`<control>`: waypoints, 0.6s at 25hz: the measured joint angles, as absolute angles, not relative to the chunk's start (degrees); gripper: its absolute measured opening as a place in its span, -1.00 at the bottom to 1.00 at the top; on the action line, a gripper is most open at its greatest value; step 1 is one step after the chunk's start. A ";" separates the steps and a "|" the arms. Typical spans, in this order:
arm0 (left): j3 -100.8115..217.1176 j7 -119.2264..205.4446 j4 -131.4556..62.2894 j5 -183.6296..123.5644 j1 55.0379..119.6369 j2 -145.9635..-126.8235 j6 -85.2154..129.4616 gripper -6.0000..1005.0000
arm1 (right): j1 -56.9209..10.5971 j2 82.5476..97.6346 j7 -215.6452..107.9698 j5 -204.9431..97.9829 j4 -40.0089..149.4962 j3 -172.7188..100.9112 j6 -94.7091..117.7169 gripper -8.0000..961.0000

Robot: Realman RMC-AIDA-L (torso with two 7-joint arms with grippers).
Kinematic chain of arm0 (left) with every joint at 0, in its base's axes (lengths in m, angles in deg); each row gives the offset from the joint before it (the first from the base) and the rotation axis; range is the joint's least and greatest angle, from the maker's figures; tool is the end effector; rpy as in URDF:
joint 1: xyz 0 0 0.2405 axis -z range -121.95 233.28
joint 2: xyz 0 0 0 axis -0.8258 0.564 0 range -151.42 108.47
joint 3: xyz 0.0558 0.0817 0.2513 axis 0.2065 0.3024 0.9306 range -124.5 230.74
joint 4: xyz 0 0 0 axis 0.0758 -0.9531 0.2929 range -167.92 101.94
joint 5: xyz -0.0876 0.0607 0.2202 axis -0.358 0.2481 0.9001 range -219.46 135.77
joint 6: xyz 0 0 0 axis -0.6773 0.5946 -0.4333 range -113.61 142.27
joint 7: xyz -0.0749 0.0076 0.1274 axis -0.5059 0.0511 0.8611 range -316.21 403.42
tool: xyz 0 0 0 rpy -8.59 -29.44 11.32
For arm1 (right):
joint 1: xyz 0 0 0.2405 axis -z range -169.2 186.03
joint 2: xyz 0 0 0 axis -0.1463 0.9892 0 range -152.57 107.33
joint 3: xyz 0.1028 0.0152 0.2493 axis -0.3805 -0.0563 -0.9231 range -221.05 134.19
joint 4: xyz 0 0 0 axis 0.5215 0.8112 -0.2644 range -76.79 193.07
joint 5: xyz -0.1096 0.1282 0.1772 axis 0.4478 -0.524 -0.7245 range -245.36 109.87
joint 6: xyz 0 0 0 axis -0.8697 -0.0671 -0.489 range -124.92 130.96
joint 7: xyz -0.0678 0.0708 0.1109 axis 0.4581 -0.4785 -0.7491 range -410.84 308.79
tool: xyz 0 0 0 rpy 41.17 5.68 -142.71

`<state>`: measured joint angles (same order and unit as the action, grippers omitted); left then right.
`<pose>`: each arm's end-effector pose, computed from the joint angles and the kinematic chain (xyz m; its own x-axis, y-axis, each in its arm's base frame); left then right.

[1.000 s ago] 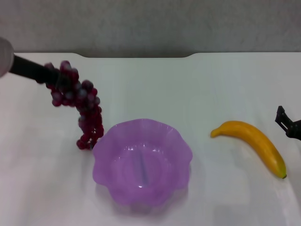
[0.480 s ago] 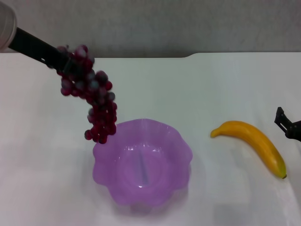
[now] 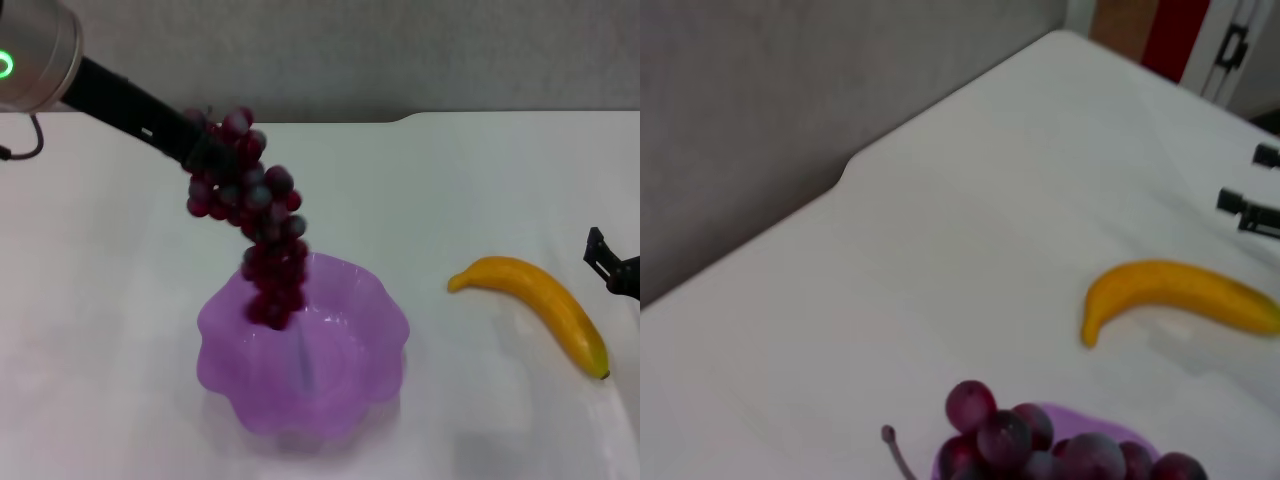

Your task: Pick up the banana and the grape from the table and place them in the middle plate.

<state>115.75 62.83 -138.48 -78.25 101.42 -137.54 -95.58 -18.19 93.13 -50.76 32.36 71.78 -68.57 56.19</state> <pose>-0.0472 0.3792 0.1210 0.8166 0.5724 0.0740 0.5245 -0.6824 -0.5091 0.3929 0.3618 -0.0514 0.7443 -0.1848 -0.6417 -0.6599 -0.0561 -0.7493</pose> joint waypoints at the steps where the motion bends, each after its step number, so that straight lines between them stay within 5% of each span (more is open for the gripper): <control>1: 115.77 62.73 -138.78 -78.41 101.53 -137.54 -95.59 -0.56 | -18.19 93.13 -50.76 32.36 71.78 -68.57 56.19 0.86; 15: 121.12 62.84 -134.10 -80.69 99.02 -137.80 -91.82 -0.57 | -18.22 93.04 -50.76 32.45 71.85 -68.57 56.19 0.86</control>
